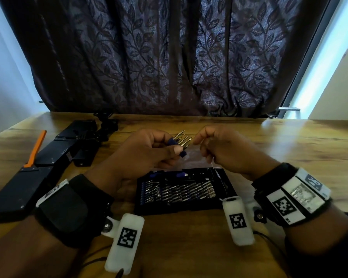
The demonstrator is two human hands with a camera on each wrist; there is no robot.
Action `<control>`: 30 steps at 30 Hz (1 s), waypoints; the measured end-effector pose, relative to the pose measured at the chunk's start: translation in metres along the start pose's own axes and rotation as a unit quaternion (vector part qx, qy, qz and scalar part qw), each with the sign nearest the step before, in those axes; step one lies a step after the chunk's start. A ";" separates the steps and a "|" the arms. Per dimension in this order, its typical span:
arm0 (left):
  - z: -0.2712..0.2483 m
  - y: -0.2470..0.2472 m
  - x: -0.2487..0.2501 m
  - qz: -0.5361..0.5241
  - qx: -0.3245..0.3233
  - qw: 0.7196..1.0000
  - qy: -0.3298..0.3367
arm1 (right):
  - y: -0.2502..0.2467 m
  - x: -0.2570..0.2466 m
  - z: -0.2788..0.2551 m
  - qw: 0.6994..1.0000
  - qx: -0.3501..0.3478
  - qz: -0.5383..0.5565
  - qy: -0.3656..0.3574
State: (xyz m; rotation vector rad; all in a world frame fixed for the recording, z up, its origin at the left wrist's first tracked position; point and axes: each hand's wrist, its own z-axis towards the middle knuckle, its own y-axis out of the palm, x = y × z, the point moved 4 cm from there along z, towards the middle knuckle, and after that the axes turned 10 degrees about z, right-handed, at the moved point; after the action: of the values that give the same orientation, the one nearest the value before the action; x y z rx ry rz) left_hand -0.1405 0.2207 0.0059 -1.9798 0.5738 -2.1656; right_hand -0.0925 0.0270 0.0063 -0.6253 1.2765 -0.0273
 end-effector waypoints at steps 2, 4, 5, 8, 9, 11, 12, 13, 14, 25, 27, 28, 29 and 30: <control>0.000 0.000 0.000 -0.015 -0.004 1.000 -0.007 | 0.001 -0.004 -0.001 0.999 0.005 0.042 -0.019; 0.000 -0.001 0.001 -0.023 -0.007 1.000 -0.010 | 0.000 -0.009 -0.001 0.995 0.022 0.086 -0.043; 0.000 -0.001 0.001 -0.022 -0.008 1.000 -0.009 | -0.001 -0.011 -0.001 0.994 0.027 0.094 -0.057; -0.001 0.000 0.002 -0.022 -0.011 1.000 -0.002 | -0.002 -0.017 -0.003 0.992 0.031 0.082 -0.094; -0.001 0.000 0.002 -0.022 -0.011 1.000 -0.001 | -0.004 -0.019 -0.004 0.991 0.034 0.082 -0.104; -0.001 0.001 0.001 -0.023 -0.013 1.000 0.002 | -0.006 -0.023 -0.006 0.987 0.035 0.098 -0.119; -0.001 0.001 0.001 -0.025 -0.016 1.000 0.003 | -0.006 -0.024 -0.008 0.985 0.029 0.110 -0.128; -0.002 0.001 0.001 -0.029 -0.018 0.999 0.004 | -0.006 -0.025 -0.008 0.982 0.022 0.126 -0.137; -0.002 0.002 0.001 -0.033 -0.021 0.999 0.005 | -0.006 -0.025 -0.009 0.978 0.018 0.151 -0.145; -0.005 0.003 0.007 -0.092 -0.014 0.995 0.030 | -0.001 -0.025 -0.012 0.931 0.052 0.324 -0.159; -0.005 0.003 0.007 -0.092 -0.013 0.995 0.029 | 0.002 -0.027 -0.013 0.931 0.041 0.327 -0.159; -0.005 0.003 0.006 -0.093 -0.012 0.995 0.027 | 0.003 -0.028 -0.013 0.930 0.039 0.328 -0.159; -0.005 0.003 0.005 -0.094 -0.010 0.995 0.026 | 0.003 -0.028 -0.013 0.930 0.039 0.329 -0.158; -0.005 0.003 0.005 -0.097 -0.007 0.995 0.024 | 0.003 -0.028 -0.013 0.931 0.040 0.328 -0.157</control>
State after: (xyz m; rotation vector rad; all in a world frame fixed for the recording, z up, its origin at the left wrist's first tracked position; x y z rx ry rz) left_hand -0.1462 0.2170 0.0088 -2.0738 0.4204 -2.3324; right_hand -0.1142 0.0337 0.0280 -0.0996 1.1098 0.5521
